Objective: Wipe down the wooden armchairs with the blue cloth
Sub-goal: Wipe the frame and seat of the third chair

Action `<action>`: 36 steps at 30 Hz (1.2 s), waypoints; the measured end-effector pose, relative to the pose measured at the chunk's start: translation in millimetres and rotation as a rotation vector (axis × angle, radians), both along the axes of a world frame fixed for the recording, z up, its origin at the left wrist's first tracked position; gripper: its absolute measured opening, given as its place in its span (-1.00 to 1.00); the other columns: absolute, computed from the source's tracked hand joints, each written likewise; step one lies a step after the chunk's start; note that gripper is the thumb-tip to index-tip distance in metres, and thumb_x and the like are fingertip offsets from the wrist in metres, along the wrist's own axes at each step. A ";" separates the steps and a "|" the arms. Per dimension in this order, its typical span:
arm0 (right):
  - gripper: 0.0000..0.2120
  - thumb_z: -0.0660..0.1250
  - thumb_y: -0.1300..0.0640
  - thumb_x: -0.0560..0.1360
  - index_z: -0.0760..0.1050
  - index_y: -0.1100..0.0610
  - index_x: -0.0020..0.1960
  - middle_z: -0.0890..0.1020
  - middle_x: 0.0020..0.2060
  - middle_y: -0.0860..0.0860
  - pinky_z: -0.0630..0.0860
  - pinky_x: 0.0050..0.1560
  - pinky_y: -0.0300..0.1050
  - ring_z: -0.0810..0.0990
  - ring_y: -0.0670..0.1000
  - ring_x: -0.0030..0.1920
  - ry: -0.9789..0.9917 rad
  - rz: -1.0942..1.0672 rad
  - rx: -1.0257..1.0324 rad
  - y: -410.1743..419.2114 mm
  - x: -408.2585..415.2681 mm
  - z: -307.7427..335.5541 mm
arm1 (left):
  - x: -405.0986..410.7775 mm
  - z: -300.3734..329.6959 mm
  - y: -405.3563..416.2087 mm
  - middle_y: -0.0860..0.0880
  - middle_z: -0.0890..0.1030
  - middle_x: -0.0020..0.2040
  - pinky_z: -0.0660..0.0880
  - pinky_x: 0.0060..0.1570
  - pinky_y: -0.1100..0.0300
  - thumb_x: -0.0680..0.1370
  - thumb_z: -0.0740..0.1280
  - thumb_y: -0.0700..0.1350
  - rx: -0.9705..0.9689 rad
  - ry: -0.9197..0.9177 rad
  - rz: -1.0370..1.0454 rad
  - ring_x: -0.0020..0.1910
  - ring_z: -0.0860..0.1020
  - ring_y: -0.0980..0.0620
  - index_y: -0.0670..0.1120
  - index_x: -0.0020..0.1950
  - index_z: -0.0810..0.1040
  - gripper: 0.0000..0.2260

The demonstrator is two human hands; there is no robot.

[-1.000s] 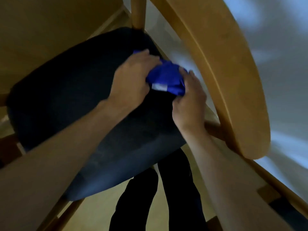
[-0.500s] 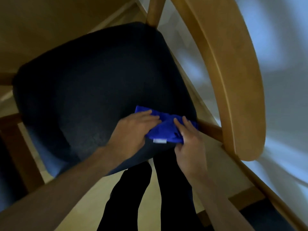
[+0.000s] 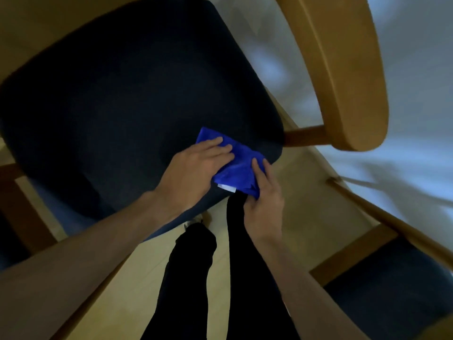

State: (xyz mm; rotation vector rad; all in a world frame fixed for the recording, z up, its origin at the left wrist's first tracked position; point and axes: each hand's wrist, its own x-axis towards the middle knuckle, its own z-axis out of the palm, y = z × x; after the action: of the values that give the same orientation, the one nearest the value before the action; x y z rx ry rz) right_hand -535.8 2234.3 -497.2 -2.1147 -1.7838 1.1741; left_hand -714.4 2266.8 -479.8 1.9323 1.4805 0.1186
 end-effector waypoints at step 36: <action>-0.23 0.16 0.49 0.46 0.07 0.07 0.59 0.00 0.59 0.16 0.00 0.56 0.06 -0.01 0.23 0.57 0.030 -0.111 0.139 -44.4 -58.3 -12.4 | -39.9 -4.7 7.9 0.01 0.47 0.40 0.20 0.44 0.07 0.41 0.26 -0.45 -0.048 -0.102 -0.009 0.48 0.28 0.05 -0.08 0.33 0.54 -0.46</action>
State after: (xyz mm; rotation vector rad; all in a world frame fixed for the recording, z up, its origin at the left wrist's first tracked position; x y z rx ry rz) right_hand -594.2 2190.0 -509.7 -2.0760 -1.6596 1.0184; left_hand -754.3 2274.7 -484.5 1.8661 1.3953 0.1737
